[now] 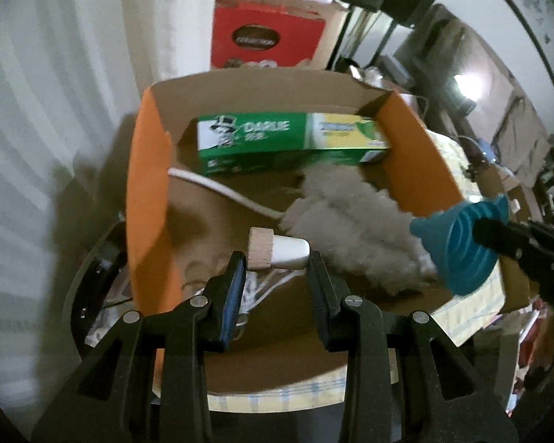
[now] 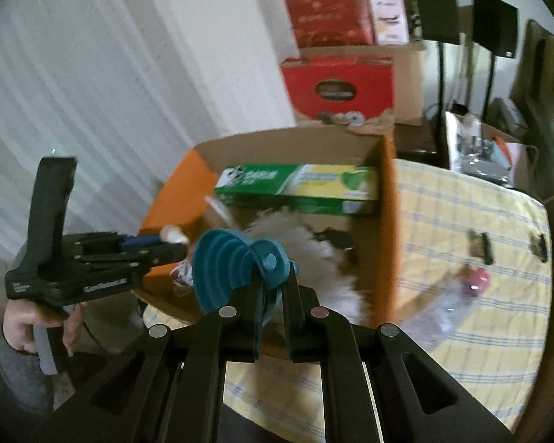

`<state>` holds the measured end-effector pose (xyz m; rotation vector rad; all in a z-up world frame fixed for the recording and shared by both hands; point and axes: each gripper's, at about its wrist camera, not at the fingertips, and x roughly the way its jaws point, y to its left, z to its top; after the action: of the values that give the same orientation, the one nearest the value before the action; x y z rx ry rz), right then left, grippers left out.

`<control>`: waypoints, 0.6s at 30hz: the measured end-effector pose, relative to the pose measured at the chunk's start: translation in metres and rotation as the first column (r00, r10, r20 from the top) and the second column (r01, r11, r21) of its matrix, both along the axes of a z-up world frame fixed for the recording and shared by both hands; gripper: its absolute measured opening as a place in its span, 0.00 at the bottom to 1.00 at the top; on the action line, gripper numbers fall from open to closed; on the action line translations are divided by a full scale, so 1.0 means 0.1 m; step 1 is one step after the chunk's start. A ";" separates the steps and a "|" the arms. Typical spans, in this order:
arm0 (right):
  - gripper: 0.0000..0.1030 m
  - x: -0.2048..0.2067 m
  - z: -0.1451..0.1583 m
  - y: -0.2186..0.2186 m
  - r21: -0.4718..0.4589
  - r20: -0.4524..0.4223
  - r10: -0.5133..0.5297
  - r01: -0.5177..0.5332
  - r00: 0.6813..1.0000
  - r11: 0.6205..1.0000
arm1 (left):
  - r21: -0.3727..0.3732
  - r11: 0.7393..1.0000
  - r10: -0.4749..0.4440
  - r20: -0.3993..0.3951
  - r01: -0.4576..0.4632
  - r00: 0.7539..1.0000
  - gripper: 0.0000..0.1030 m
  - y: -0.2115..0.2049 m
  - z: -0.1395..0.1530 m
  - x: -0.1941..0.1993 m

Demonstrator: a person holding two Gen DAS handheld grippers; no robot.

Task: Organize objects
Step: 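Carry the funnel with the right gripper while the left gripper carries the stopper over the box, then open the right gripper over the orange box while the left gripper releases the stopper inside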

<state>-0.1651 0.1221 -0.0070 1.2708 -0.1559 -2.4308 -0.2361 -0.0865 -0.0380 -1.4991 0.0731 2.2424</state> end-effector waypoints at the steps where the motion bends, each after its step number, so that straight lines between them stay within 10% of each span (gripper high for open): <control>1: 0.07 -0.02 -0.04 -0.08 0.005 0.008 0.013 -0.013 1.000 1.000 | -0.001 1.000 0.004 0.003 -0.004 1.000 0.30 -0.02 -0.02 -0.02; 18: 0.11 -0.14 -0.51 -0.62 0.081 0.120 0.086 -0.096 0.989 0.992 | -0.018 0.999 0.034 0.024 -0.033 0.999 0.37 -0.09 -0.24 -0.29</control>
<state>-0.1787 0.0600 -0.0585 1.4265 -0.0238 -2.3098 -0.2646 -0.0952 -0.0617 -1.5472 0.0614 2.2550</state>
